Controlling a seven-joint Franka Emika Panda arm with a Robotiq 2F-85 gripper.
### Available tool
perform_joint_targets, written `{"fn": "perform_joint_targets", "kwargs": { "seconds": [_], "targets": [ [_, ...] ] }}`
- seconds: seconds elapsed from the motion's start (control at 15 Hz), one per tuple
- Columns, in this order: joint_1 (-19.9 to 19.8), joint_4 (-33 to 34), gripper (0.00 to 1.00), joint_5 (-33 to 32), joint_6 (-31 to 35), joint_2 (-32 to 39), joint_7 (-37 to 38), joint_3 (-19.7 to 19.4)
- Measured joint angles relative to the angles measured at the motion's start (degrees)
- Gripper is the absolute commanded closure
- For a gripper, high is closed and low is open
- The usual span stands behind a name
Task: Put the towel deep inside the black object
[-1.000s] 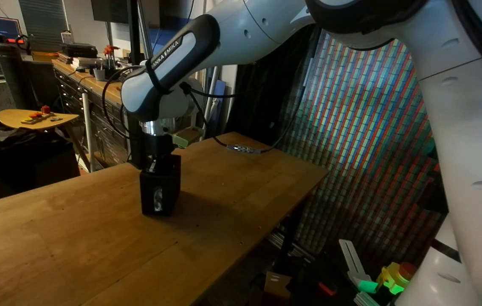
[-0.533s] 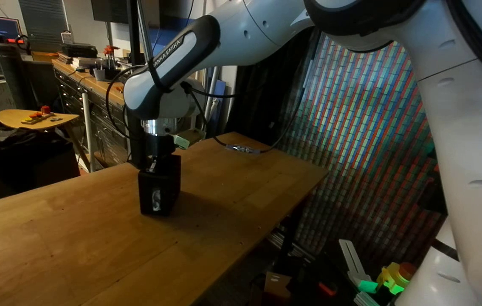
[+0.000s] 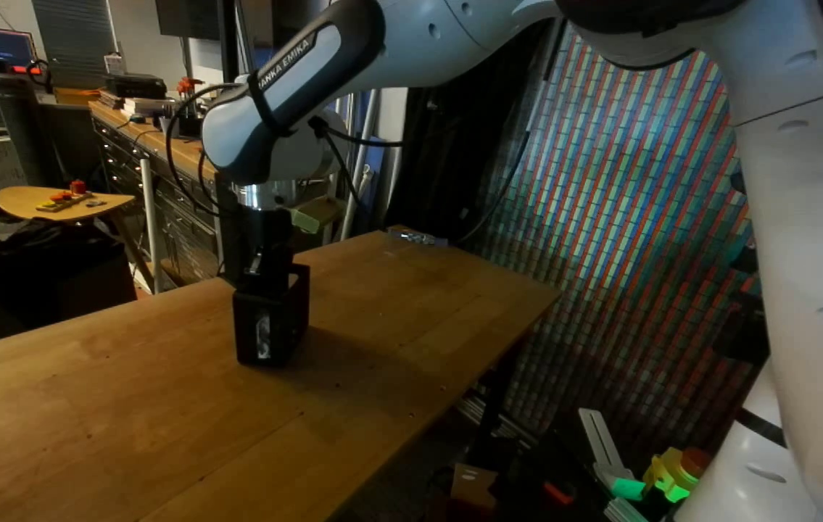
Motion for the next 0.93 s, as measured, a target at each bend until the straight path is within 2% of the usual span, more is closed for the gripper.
{"fn": "perform_joint_targets", "kwargs": {
  "seconds": [0.2, 0.27, 0.33, 0.4, 0.6, 0.93],
  "targets": [
    [1.35, -1.60, 0.97, -2.70, -0.09, -5.29, 2.90, -0.29],
    [1.81, -2.23, 0.73, -3.54, -0.17, -7.24, 3.98, -0.36],
    [2.27, -2.89, 0.97, -4.03, -0.38, -9.22, 5.12, -0.41],
    [2.72, -3.59, 0.95, -4.42, -0.68, -11.09, 6.31, -0.44],
    [3.39, -5.49, 0.74, -4.81, -1.31, -14.68, 8.06, -0.46],
    [3.40, -6.43, 0.73, -4.83, -1.31, -14.90, 8.13, -0.77]
  ]
}}
